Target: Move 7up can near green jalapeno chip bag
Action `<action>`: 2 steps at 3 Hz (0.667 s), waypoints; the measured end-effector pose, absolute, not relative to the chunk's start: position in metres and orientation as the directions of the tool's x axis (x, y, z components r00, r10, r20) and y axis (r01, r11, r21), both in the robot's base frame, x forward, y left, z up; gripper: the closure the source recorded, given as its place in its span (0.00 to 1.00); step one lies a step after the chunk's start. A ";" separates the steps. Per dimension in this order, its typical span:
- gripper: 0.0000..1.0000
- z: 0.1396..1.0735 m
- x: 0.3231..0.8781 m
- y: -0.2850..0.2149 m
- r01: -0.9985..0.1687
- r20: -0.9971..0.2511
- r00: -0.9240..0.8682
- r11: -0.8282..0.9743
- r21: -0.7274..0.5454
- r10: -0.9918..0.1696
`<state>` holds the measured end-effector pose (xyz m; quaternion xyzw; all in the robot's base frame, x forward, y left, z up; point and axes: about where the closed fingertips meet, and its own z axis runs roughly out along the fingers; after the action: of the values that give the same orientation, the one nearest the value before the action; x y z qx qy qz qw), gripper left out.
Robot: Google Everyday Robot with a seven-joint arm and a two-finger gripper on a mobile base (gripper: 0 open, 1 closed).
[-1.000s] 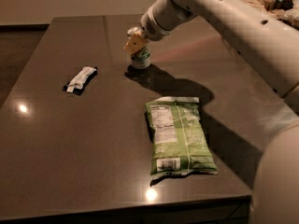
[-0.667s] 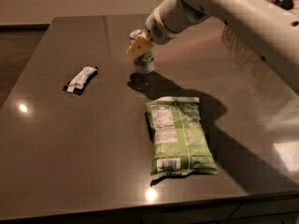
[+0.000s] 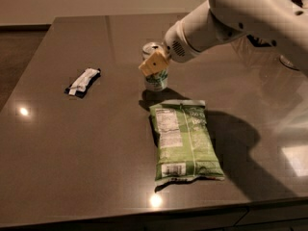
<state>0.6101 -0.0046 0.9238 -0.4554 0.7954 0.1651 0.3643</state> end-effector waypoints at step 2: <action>0.59 0.920 0.574 -0.029 -0.837 -0.748 -0.323 0.543 -0.059 -0.580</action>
Offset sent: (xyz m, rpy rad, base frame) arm -0.0523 -0.0415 -0.0090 0.0386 0.0000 -0.0272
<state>0.5745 -0.0289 0.9205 -0.4457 0.7950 0.1722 0.3737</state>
